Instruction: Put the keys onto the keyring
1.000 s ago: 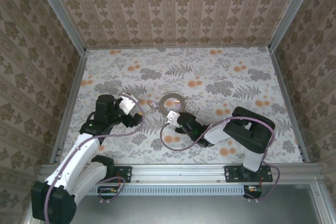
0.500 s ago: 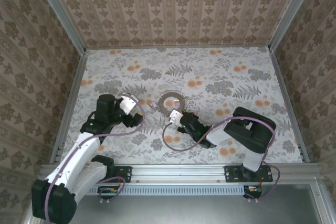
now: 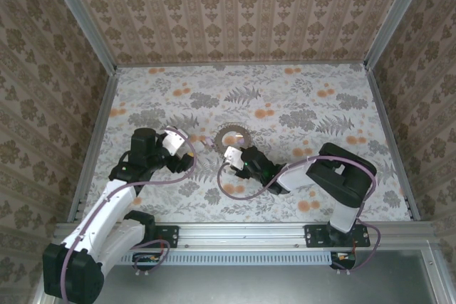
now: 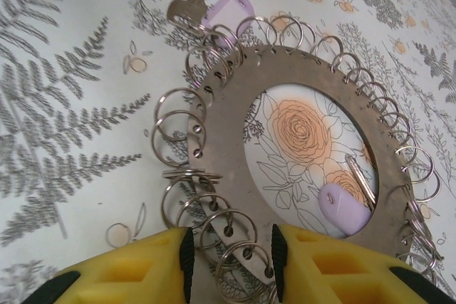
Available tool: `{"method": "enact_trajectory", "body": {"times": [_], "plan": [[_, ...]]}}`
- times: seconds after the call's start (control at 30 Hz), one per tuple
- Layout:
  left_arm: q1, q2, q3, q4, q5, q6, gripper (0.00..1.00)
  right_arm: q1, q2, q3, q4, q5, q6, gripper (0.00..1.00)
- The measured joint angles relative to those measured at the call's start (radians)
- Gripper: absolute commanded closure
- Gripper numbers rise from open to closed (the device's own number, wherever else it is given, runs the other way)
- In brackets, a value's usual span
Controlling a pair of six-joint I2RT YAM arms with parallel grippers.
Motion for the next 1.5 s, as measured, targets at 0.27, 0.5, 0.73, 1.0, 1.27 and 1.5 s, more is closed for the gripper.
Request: {"method": "enact_trajectory", "body": {"times": [0.27,0.5,0.73,1.0,1.27,1.5], "plan": [[0.000,0.000,0.000,0.000,0.000,0.000,0.22,-0.003,0.018,0.014,-0.018,0.094,0.002,0.74],[0.000,0.000,0.000,0.000,0.000,0.000,0.22,-0.028,0.022,0.018,-0.029,0.134,0.030,0.92],[0.000,0.000,0.000,0.000,0.005,0.000,0.22,-0.052,0.010,0.014,-0.029,0.092,0.048,0.90],[0.000,0.121,0.062,0.034,0.032,-0.037,0.20,-0.187,-0.172,-0.028,-0.046,-0.139,0.229,0.64],[-0.010,0.520,0.473,-0.002,0.114,-0.309,0.20,-0.266,-0.277,0.163,-0.476,-0.245,0.594,0.66],[-0.016,0.698,0.579,-0.122,0.140,-0.546,0.22,-0.283,-0.243,0.399,-0.922,-0.268,0.834,0.75]]}}
